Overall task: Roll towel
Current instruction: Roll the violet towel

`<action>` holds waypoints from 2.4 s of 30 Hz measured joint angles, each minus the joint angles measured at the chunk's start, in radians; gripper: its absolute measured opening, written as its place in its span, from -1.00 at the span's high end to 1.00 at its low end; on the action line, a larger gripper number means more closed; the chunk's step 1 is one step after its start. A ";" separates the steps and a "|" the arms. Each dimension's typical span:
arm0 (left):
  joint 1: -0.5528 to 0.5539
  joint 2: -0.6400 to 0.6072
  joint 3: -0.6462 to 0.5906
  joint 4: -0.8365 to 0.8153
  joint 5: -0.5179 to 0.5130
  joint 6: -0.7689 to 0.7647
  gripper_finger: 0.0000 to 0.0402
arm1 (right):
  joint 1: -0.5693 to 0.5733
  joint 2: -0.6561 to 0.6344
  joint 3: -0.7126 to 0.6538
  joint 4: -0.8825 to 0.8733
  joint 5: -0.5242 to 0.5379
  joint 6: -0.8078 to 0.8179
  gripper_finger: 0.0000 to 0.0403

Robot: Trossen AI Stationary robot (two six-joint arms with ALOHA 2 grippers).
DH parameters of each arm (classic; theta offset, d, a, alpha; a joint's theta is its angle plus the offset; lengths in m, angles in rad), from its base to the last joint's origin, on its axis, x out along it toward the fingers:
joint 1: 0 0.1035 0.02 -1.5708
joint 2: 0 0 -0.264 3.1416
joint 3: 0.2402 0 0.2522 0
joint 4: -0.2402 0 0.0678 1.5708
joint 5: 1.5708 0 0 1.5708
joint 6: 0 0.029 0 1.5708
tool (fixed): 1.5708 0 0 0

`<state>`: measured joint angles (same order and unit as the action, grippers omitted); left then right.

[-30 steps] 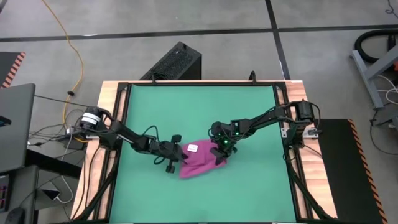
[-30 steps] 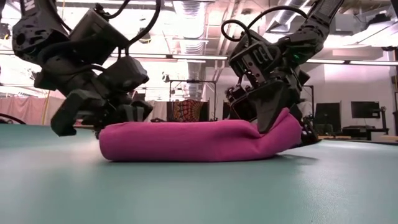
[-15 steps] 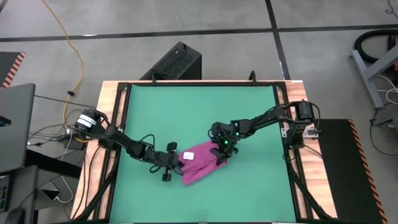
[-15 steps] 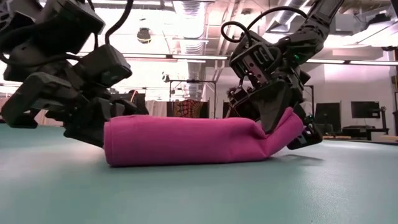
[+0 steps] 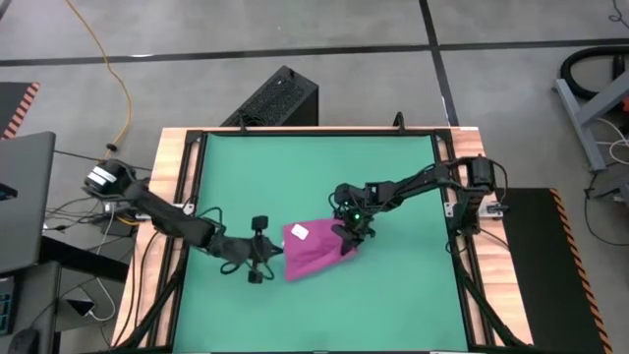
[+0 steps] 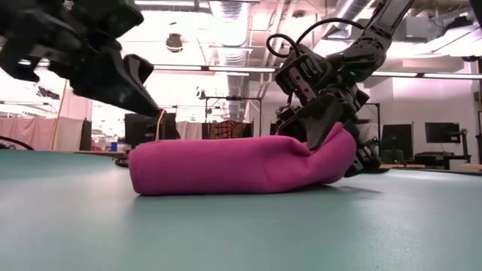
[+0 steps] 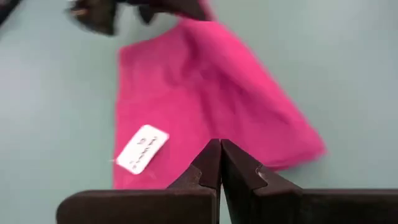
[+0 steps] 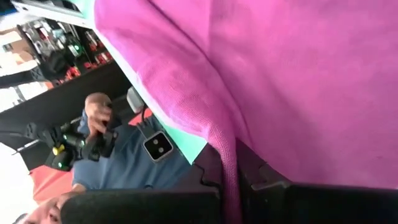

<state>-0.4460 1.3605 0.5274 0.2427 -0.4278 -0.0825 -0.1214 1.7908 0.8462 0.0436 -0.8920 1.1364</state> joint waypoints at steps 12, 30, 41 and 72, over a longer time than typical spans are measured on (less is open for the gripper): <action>-0.095 0.205 0.243 -0.063 0.004 0.257 1.00 | -0.016 0.000 0.000 -0.011 0.009 -0.038 0.90; -0.114 0.259 0.352 -0.269 0.030 0.329 1.00 | -0.078 0.000 0.000 0.009 0.024 -0.022 0.90; -0.070 0.312 0.351 -0.305 -0.007 0.375 1.00 | -0.078 0.000 0.000 0.015 0.004 -0.015 0.90; 0.065 0.391 0.353 -0.389 0.100 0.334 1.00 | -0.141 -0.009 0.000 -0.028 0.168 -0.246 0.45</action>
<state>-0.3805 1.7512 0.8806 -0.1459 -0.3277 0.2511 -0.2622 1.7817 0.8459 0.0160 -0.7242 0.8900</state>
